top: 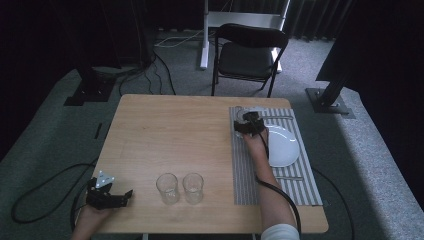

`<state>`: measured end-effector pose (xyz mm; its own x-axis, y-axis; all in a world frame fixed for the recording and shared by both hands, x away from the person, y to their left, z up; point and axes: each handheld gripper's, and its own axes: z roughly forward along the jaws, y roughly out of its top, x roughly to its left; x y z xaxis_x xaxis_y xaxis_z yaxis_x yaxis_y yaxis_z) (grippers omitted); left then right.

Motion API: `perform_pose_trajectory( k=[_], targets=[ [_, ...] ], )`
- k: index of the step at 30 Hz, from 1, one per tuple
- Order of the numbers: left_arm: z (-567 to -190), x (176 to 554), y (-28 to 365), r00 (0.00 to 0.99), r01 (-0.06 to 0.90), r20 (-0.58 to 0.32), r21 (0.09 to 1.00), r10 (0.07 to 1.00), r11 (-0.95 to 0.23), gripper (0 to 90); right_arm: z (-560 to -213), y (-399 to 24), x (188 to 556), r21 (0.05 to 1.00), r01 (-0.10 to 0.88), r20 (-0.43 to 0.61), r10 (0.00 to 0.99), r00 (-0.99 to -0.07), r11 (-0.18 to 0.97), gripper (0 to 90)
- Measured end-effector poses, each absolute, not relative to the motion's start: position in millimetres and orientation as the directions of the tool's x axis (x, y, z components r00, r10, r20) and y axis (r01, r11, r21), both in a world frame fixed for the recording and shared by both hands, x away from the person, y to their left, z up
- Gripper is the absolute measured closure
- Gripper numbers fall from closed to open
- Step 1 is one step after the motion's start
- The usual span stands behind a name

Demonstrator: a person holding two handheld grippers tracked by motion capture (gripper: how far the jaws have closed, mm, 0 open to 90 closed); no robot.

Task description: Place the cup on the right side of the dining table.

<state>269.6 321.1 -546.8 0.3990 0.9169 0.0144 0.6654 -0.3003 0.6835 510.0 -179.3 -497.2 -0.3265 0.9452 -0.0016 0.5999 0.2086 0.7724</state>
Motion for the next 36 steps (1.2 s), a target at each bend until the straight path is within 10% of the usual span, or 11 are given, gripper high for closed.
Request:
perform_pose_trajectory(
  k=[10,36],
  targets=[
    [-546.8,269.6,321.1,0.399,0.665,0.014,0.683,0.917,-0.300,0.3,-488.6,-185.2,507.2,0.754,0.637,0.062,0.948,-0.311,0.160,13.1],
    [-546.7,269.9,321.1,0.402,0.665,0.014,0.683,0.916,-0.302,0.3,-485.8,-215.6,442.2,0.767,0.616,0.083,0.924,-0.373,0.180,11.8]
  ],
)
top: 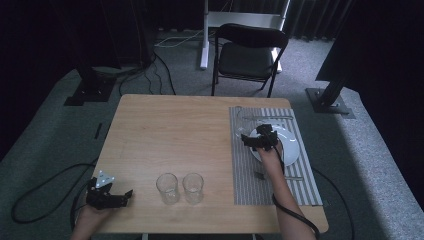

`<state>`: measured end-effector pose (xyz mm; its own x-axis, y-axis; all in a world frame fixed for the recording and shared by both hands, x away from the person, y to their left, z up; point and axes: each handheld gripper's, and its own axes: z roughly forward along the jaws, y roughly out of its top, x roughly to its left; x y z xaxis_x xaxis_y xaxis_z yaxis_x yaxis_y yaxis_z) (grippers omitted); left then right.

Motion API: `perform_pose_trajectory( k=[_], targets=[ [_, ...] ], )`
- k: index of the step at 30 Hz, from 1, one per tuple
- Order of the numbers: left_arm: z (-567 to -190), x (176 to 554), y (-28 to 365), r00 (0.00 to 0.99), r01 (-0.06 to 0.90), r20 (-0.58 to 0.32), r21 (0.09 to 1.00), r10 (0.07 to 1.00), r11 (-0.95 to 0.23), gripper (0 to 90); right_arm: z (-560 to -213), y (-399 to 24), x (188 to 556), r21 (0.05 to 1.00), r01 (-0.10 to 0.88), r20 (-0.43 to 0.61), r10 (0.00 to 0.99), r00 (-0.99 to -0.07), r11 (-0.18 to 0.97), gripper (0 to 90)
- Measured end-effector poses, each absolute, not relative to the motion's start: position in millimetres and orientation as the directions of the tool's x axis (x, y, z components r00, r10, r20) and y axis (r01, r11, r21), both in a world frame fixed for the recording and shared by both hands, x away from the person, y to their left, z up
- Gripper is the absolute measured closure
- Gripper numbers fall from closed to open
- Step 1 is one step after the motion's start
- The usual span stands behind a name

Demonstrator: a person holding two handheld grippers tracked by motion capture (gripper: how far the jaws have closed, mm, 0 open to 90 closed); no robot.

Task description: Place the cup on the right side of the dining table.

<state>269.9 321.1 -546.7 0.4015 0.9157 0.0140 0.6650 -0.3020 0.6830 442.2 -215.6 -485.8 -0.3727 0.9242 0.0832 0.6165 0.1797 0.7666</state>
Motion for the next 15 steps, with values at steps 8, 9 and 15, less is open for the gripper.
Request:
perform_pose_trajectory(
  k=[8,9,15],
  targets=[
    [-546.7,269.9,321.2,0.401,0.665,0.014,0.683,0.916,-0.302,0.3,-486.4,-227.1,415.0,0.796,0.587,0.111,0.916,-0.384,0.150,11.8],
    [-546.7,269.9,321.1,0.401,0.665,0.014,0.683,0.916,-0.302,0.3,-486.6,-228.1,411.4,0.797,0.585,0.109,0.914,-0.390,0.154,11.8],
    [-546.7,269.9,321.1,0.401,0.665,0.014,0.683,0.916,-0.302,0.3,-492.7,-233.1,387.1,0.806,0.562,0.072,0.913,-0.402,0.184,11.8]
  ],
)
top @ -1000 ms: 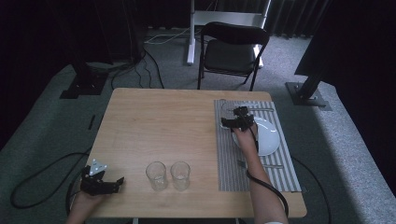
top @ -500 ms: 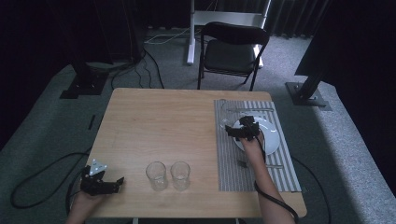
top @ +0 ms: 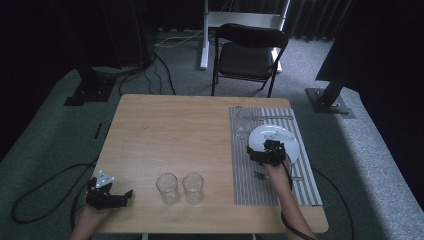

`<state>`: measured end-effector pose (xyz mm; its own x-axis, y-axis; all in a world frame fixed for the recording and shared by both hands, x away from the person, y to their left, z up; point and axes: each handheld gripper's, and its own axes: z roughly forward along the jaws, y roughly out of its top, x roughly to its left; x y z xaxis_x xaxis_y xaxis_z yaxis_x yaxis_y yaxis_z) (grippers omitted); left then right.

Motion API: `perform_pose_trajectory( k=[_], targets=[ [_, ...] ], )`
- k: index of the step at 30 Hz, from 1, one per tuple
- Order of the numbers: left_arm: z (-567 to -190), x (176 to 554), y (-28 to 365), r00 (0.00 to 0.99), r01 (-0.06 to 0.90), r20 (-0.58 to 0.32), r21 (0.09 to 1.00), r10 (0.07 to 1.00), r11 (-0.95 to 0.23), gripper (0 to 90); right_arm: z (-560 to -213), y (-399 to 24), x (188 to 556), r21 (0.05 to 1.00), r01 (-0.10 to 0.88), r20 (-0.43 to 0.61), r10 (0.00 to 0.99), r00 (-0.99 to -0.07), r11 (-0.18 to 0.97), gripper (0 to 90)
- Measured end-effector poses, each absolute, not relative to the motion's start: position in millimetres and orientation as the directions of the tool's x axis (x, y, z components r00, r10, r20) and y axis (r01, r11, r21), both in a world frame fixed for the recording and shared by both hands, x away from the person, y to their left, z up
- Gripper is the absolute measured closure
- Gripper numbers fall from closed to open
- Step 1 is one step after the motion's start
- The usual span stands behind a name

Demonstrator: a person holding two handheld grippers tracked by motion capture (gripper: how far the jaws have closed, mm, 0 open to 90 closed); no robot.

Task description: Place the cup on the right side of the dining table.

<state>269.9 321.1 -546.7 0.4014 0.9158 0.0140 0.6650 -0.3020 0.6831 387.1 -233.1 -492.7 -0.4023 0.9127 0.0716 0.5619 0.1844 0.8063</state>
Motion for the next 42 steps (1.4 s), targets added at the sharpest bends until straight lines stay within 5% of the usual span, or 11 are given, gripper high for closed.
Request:
perform_pose_trajectory(
  k=[25,31,42],
  targets=[
    [-546.8,269.8,320.8,0.399,0.665,0.013,0.684,0.917,-0.299,0.3,-514.0,-274.6,305.5,0.814,0.551,0.083,0.902,-0.423,0.184,11.8],
    [-546.6,269.8,320.7,0.398,0.666,0.012,0.683,0.917,-0.299,0.3,-524.0,-283.0,285.6,0.813,0.541,0.020,0.918,-0.395,0.215,11.7],
    [-546.6,269.7,320.6,0.398,0.667,0.013,0.683,0.917,-0.299,0.3,-533.8,-309.1,264.6,0.783,0.603,0.062,0.944,-0.323,0.155,11.7]
  ],
)
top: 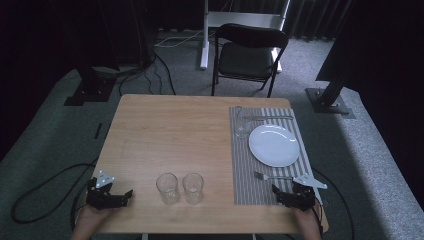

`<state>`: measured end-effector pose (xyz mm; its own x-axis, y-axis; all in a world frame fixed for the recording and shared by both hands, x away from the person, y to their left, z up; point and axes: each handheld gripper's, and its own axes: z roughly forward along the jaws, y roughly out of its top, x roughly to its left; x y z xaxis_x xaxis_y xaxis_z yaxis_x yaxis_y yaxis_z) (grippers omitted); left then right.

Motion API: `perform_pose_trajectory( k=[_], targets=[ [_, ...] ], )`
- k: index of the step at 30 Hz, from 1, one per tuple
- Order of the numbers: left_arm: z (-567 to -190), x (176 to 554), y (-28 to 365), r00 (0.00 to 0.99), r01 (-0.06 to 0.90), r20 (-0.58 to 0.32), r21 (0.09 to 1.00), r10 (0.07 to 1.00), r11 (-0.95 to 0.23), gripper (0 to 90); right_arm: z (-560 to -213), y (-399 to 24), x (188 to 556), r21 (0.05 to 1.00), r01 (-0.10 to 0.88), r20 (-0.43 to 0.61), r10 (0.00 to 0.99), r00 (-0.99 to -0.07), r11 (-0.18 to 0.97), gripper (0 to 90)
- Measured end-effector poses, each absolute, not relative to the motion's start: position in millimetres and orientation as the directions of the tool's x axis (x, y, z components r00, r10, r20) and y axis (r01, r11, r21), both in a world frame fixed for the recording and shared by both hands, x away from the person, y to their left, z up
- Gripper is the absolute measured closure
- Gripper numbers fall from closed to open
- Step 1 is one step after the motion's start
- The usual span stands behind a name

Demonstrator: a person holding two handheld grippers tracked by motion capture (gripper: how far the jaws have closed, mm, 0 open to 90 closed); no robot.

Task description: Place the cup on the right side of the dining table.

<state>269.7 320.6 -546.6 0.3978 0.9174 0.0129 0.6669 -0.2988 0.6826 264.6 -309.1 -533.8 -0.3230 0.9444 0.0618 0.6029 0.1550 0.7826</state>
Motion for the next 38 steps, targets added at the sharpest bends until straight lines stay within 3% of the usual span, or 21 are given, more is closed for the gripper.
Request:
perform_pose_trajectory(
  k=[4,16,22,38],
  targets=[
    [-546.6,269.6,320.6,0.398,0.667,0.013,0.682,0.917,-0.299,0.3,-536.7,-316.2,258.1,0.770,0.615,0.022,0.957,-0.291,0.169,11.8],
    [-546.6,269.5,319.7,0.395,0.668,0.013,0.682,0.918,-0.297,0.3,-545.7,-337.1,239.8,0.751,0.652,0.067,0.972,-0.226,0.100,11.7],
    [-546.7,269.2,317.6,0.380,0.672,0.012,0.684,0.925,-0.285,0.3,-550.7,-341.3,239.6,0.730,0.680,0.039,0.989,-0.146,0.071,11.8],
    [-546.6,268.4,311.4,0.328,0.688,0.012,0.682,0.944,-0.248,0.3,-552.9,-338.1,239.0,0.739,0.669,0.018,0.992,-0.127,0.072,11.5]
  ],
)
